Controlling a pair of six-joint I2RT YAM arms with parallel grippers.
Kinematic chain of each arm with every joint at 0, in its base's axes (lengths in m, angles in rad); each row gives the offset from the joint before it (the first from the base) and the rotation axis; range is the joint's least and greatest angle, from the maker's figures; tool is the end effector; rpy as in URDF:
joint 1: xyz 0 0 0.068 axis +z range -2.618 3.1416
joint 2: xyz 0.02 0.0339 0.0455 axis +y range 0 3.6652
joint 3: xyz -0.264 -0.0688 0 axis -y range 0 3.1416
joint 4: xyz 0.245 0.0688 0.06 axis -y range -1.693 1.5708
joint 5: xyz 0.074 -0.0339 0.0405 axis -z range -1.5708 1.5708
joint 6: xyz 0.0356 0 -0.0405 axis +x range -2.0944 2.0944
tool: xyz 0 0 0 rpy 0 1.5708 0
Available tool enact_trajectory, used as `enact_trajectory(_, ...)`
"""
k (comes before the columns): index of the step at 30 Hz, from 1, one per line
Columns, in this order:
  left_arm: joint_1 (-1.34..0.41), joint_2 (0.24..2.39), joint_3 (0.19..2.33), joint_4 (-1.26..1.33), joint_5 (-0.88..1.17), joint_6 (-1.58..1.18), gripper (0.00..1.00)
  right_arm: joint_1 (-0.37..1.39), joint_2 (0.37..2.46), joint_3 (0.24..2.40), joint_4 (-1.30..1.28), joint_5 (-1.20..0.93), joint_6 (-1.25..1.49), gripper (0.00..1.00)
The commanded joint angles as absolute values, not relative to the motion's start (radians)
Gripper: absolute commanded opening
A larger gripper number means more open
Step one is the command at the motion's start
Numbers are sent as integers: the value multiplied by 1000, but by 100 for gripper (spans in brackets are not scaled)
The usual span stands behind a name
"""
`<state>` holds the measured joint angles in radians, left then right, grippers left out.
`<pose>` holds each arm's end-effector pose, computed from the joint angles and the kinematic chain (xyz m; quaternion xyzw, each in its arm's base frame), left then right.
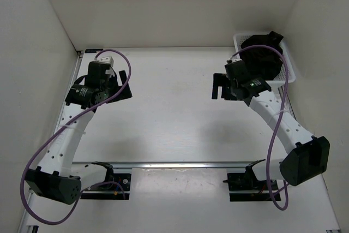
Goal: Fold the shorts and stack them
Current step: Grab the shorts from the pile
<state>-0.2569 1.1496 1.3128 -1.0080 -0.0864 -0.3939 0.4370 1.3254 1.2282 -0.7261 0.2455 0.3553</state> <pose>0.2104 -0.0521 0.3716 -0.0792 0.9307 -0.0752 0.3490 0.2567 0.1104 0.3259 0.0069 0.9250 0.0347 0.3783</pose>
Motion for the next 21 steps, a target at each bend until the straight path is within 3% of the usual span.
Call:
enact_trajectory(1,-259,1160,1318,-983,-121,-406,100,436,1330,1221,-689,281,344,100)
enact_trajectory(10,-259,1229,1347,-953,-109,-407,100,372,1365,1298,-712,330,344,100)
enact_trajectory(14,-259,1238,1365,-953,-89,-407,100,232,1459,1446,-712,278,304,83)
enact_trajectory(16,-259,1247,1379,-953,-89,-407,100,151,1549,1503,-699,278,304,83)
enact_trajectory(19,-259,1267,1407,-953,-100,-397,100,39,1692,1629,-689,278,316,98)
enact_trajectory(21,-259,1291,1419,-953,-100,-397,100,-32,1819,1738,-680,221,328,100)
